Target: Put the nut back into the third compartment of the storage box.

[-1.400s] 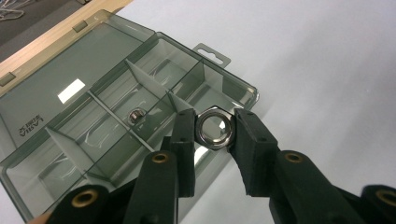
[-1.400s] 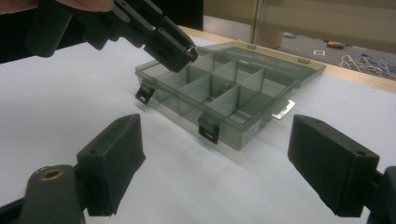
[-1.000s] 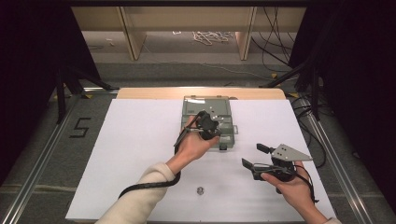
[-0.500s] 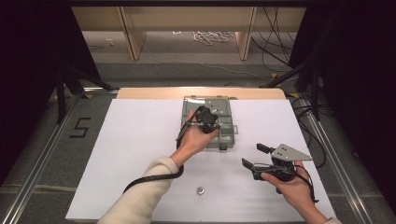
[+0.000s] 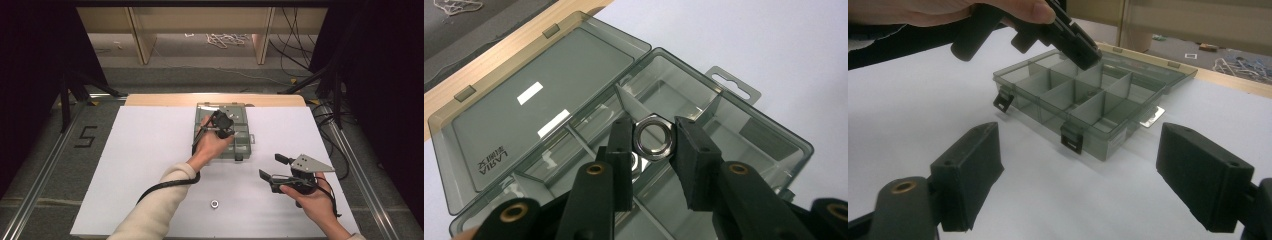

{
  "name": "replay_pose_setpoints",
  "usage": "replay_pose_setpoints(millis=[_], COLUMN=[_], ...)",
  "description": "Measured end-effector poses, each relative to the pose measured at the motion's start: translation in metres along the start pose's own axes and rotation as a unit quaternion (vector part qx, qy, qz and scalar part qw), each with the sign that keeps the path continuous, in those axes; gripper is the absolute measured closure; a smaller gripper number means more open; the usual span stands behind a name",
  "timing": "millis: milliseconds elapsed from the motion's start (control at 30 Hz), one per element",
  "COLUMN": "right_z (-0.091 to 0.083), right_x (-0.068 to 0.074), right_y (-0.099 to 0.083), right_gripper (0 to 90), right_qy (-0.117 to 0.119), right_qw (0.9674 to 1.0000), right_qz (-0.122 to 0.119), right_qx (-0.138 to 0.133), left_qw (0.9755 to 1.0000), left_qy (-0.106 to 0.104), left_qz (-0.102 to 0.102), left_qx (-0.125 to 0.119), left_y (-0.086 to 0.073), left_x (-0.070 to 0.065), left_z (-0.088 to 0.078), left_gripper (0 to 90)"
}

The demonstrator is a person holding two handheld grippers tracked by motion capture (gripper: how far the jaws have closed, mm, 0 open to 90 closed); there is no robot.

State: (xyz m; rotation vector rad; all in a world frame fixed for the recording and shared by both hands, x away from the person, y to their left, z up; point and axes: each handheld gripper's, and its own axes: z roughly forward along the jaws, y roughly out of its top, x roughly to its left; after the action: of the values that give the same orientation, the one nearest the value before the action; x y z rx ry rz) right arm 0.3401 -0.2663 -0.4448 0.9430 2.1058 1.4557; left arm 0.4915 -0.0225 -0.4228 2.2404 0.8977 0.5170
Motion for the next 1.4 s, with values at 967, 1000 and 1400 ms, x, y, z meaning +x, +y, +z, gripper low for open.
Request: replay_pose_setpoints(millis=[967, 1000, 1400], right_z=[0.000, 0.000, 0.000], right_x=[0.000, 0.000, 0.000], right_y=[0.000, 0.000, 0.000], right_gripper=[19.0, 19.0, 19.0], right_qy=[0.002, 0.002, 0.001], right_qw=[1.0000, 1.0000, 1.0000], right_qz=[0.001, 0.001, 0.001], right_qx=[-0.001, 0.000, -0.001], left_qw=[0.9998, 0.9999, 0.9997], left_qy=[0.009, 0.005, -0.001], left_qz=[-0.014, -0.013, 0.021], left_qx=[0.006, 0.005, -0.009], left_y=[-0.003, -0.002, -0.018], left_x=[0.009, 0.009, -0.006], left_z=[0.018, 0.016, -0.022], left_gripper=[65.9, 64.4, 31.6])
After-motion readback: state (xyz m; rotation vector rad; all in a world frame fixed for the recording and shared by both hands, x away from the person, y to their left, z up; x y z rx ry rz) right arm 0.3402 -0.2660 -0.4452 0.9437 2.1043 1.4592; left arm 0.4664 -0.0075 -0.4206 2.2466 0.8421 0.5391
